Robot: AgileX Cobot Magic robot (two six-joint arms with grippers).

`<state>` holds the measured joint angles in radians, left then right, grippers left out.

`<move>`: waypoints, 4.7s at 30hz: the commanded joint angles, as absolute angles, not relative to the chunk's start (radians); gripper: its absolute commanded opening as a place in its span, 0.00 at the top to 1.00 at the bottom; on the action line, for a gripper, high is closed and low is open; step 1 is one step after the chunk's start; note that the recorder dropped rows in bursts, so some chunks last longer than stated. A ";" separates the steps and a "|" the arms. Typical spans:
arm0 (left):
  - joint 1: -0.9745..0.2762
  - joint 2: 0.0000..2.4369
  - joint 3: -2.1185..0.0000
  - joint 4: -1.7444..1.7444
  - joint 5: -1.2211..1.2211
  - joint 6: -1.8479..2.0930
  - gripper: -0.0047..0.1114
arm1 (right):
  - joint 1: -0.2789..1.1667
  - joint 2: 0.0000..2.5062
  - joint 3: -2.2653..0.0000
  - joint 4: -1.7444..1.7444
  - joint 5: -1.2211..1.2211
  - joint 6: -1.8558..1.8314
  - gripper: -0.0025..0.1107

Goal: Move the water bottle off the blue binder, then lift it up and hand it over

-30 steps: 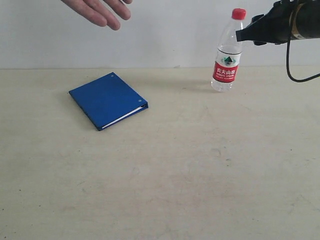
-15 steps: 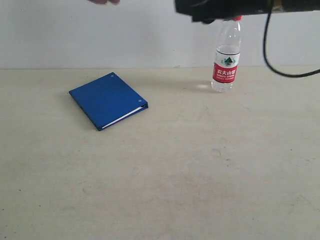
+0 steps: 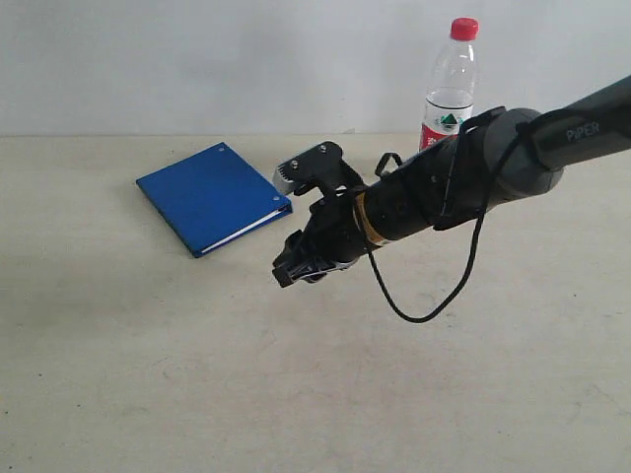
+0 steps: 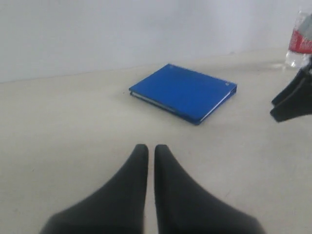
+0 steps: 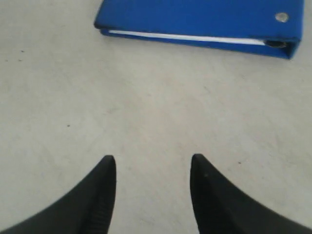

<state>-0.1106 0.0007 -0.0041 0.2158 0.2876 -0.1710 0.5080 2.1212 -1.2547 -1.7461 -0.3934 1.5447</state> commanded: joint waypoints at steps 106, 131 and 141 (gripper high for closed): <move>-0.103 2.157 -1.157 0.645 -0.395 -0.693 0.42 | 0.299 2.559 -1.957 -1.744 -0.516 1.903 0.50; -0.097 2.240 -1.201 0.393 -0.502 -0.736 0.82 | 0.299 2.559 -1.957 -1.744 -0.616 1.871 0.50; -0.097 2.240 -1.199 0.741 -0.438 -0.737 0.92 | 0.299 2.541 -1.957 -1.744 -0.741 1.763 0.50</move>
